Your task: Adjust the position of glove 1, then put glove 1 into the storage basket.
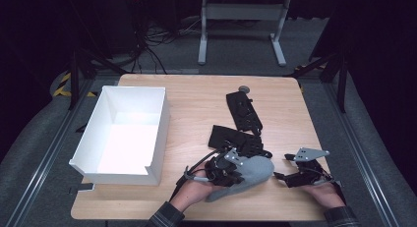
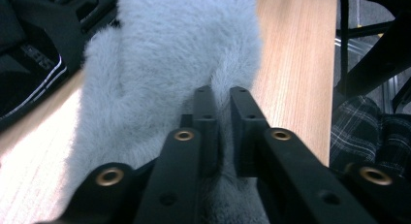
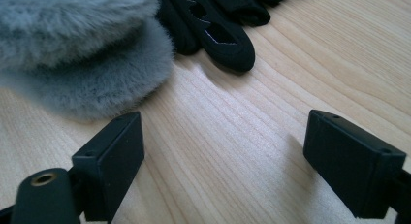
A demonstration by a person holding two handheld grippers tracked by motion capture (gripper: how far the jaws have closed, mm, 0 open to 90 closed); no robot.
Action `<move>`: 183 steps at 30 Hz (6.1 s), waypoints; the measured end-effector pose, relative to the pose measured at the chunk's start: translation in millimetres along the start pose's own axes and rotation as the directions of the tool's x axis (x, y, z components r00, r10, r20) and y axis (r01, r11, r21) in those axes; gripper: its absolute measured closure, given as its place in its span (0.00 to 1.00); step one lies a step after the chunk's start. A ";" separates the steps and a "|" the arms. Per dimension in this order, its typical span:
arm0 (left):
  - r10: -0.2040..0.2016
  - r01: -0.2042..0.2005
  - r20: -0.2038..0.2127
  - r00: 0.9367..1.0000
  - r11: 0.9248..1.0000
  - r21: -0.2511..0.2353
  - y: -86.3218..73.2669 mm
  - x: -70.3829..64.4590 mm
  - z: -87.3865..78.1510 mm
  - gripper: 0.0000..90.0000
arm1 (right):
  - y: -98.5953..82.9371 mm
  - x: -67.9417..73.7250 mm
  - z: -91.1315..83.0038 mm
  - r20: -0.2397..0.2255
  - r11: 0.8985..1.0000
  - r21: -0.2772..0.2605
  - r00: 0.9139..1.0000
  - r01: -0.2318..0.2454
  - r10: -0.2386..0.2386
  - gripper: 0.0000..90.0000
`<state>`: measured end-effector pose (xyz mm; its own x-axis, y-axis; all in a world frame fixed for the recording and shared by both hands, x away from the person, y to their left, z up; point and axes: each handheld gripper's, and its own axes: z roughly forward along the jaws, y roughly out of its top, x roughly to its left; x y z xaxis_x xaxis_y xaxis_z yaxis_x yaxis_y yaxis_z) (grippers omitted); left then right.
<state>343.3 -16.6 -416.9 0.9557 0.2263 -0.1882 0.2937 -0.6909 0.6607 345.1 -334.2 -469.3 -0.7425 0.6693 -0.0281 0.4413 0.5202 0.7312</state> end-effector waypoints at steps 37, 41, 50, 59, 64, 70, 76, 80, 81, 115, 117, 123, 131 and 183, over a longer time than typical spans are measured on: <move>-0.019 0.022 -0.037 0.999 0.995 0.097 -1.5 41.9 19.4 0.17 | 7.2 4.0 -1.0 -0.035 1.000 0.030 0.999 -0.006 0.007 0.30; -0.063 0.062 0.004 0.998 0.992 0.108 -4.5 47.3 25.0 0.17 | 7.0 4.4 -1.0 -0.033 1.000 0.030 0.999 0.000 0.001 0.29; -0.063 0.054 0.071 0.995 0.990 0.131 -5.7 49.2 28.1 0.29 | 6.7 4.8 -0.5 -0.027 1.000 0.029 1.000 0.011 -0.011 0.29; -0.070 0.047 0.145 0.987 0.987 0.151 -4.7 48.3 29.4 0.55 | 6.2 4.8 -0.1 -0.024 1.000 0.025 1.000 0.016 -0.016 0.28; -0.077 0.050 0.159 0.984 0.985 0.167 -2.9 46.3 27.0 0.68 | 5.4 4.5 -0.1 -0.025 1.000 0.019 1.000 0.017 -0.017 0.28; -0.088 0.067 0.134 0.987 0.987 0.149 -2.0 43.2 21.1 0.76 | 3.4 4.8 1.2 -0.024 1.000 0.002 1.000 0.019 -0.019 0.23; -0.087 0.072 0.124 0.989 0.990 0.120 0.3 38.1 10.2 0.78 | 2.2 5.0 1.8 -0.024 1.000 -0.007 1.000 0.020 -0.020 0.21; -0.078 0.071 0.099 0.992 0.995 0.074 3.7 34.9 -3.1 0.78 | 2.2 5.2 1.9 -0.022 1.000 -0.005 1.000 0.021 -0.021 0.20; -0.083 0.079 0.086 0.993 0.995 0.055 4.3 34.2 -6.9 0.78 | 2.2 5.2 1.9 -0.021 1.000 -0.005 1.000 0.022 -0.022 0.20; -0.161 0.143 -0.177 0.971 0.983 -0.111 36.7 47.7 -147.6 0.77 | 2.6 4.9 2.8 -0.018 1.000 0.000 1.000 0.022 -0.022 0.17; -0.174 0.153 -0.200 0.964 0.981 -0.120 36.4 50.8 -160.9 0.77 | 2.6 5.0 2.8 -0.017 1.000 0.000 1.000 0.022 -0.022 0.17; -0.225 0.184 -0.263 0.938 0.968 -0.172 28.1 60.1 -201.0 0.77 | 2.6 4.9 2.8 -0.017 1.000 0.000 1.000 0.021 -0.021 0.17; -0.293 0.226 -0.321 0.900 0.946 -0.231 8.5 68.9 -241.7 0.77 | 2.7 4.9 2.8 -0.017 1.000 0.001 1.000 0.021 -0.021 0.17; -0.717 0.695 -0.475 0.511 0.669 -0.263 -177.4 156.8 -205.6 0.57 | 2.7 4.8 2.9 -0.015 1.000 0.000 1.000 0.020 -0.020 0.17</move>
<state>437.1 282.6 -414.2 0.2685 0.9367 -0.2247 0.8555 -0.1246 0.5026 344.2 -328.0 -469.4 -0.7585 0.6508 -0.0324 0.4264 0.5333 0.7306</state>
